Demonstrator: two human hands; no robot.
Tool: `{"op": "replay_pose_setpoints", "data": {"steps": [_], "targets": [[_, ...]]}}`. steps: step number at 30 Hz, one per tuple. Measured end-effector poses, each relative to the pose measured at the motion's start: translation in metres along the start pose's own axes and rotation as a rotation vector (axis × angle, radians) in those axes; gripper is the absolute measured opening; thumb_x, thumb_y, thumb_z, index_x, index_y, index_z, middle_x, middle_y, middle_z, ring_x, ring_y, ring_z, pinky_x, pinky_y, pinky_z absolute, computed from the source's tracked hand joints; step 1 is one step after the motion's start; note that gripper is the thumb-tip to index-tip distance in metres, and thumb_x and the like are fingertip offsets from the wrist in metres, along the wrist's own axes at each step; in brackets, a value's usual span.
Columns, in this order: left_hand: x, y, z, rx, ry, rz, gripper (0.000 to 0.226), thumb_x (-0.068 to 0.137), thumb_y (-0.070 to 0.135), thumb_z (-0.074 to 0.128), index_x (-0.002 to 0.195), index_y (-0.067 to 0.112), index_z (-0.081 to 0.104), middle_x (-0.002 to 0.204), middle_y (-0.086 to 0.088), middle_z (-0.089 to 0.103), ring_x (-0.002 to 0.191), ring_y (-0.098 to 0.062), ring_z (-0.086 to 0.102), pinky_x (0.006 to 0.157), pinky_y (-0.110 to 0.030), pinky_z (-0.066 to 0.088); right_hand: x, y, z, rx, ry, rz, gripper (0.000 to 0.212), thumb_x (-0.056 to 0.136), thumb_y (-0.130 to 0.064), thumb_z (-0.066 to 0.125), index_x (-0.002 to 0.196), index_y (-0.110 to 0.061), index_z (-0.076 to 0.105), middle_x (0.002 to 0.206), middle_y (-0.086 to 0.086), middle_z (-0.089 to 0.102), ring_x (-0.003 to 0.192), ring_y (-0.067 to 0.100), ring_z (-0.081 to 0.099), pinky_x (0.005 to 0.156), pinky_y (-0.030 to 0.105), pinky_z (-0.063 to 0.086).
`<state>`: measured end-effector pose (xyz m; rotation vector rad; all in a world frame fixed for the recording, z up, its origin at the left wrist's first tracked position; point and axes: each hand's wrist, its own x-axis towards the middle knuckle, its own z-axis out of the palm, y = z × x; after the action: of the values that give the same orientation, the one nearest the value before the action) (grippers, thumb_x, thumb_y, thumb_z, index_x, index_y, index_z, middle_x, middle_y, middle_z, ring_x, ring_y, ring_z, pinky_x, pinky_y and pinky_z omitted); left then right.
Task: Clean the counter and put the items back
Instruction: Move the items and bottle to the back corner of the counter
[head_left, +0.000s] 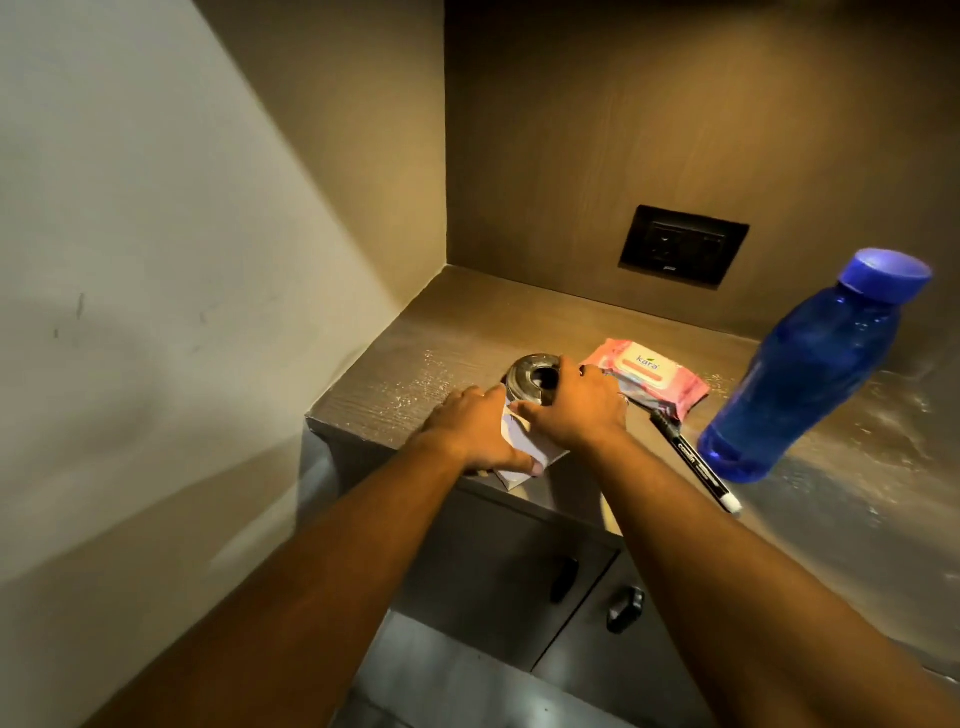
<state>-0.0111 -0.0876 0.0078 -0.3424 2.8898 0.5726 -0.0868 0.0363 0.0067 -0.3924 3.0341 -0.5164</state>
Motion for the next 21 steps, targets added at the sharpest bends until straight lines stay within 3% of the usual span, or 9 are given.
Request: {"op": "replay_pose_setpoints", "data": {"steps": [9, 15, 17, 18, 19, 21], "targets": [[0.011, 0.014, 0.008, 0.213, 0.066, -0.033, 0.117, 0.05, 0.08, 0.062, 0.141, 0.013, 0.03, 0.139, -0.015, 0.042, 0.123, -0.034, 0.039, 0.1, -0.046, 0.034, 0.004, 0.008, 0.003, 0.007, 0.01, 0.045, 0.083, 0.064, -0.069, 0.065, 0.131, -0.027, 0.043, 0.127, 0.011, 0.048, 0.113, 0.03, 0.041, 0.09, 0.042, 0.041], [0.013, 0.019, 0.015, 0.156, 0.123, -0.133, 0.128, 0.045, 0.09, 0.056, 0.142, 0.01, 0.031, 0.139, -0.016, 0.041, 0.124, -0.034, 0.04, 0.099, -0.046, 0.035, -0.012, 0.04, 0.0, 0.133, 0.024, 0.079, 0.099, 0.067, -0.076, 0.065, 0.145, -0.026, 0.032, 0.145, 0.006, 0.041, 0.131, 0.03, 0.036, 0.104, 0.046, 0.038], [0.019, 0.008, 0.011, 0.061, 0.114, -0.149, 0.111, 0.049, 0.086, 0.059, 0.134, 0.016, 0.044, 0.132, -0.012, 0.047, 0.119, -0.032, 0.043, 0.093, -0.047, 0.039, -0.023, 0.043, 0.009, 0.241, 0.145, 0.232, 0.079, 0.073, -0.072, 0.063, 0.132, -0.021, 0.048, 0.134, 0.008, 0.053, 0.121, 0.028, 0.047, 0.092, 0.038, 0.044], [0.023, 0.002, 0.008, 0.003, 0.115, -0.16, 0.094, 0.056, 0.08, 0.062, 0.126, 0.018, 0.051, 0.126, -0.009, 0.052, 0.114, -0.031, 0.048, 0.09, -0.046, 0.041, -0.029, 0.041, 0.014, 0.298, 0.192, 0.293, 0.061, 0.079, -0.069, 0.059, 0.115, -0.02, 0.058, 0.121, 0.008, 0.06, 0.108, 0.024, 0.055, 0.079, 0.031, 0.043], [0.027, -0.002, 0.004, -0.065, 0.117, -0.169, 0.074, 0.064, 0.072, 0.065, 0.116, 0.019, 0.057, 0.118, -0.007, 0.058, 0.107, -0.029, 0.054, 0.087, -0.042, 0.045, -0.032, 0.037, 0.018, 0.357, 0.208, 0.325, 0.046, 0.083, -0.066, 0.055, 0.094, -0.022, 0.06, 0.104, 0.005, 0.065, 0.09, 0.018, 0.059, 0.066, 0.026, 0.04], [0.036, -0.007, -0.005, -0.231, 0.061, -0.198, 0.039, 0.078, 0.053, 0.064, 0.096, 0.019, 0.063, 0.099, -0.005, 0.068, 0.089, -0.027, 0.063, 0.083, -0.041, 0.053, -0.028, 0.025, 0.022, 0.488, 0.188, 0.384, 0.041, 0.09, -0.061, 0.048, 0.071, -0.025, 0.053, 0.081, -0.001, 0.064, 0.067, 0.009, 0.054, 0.052, 0.025, 0.032]]}}
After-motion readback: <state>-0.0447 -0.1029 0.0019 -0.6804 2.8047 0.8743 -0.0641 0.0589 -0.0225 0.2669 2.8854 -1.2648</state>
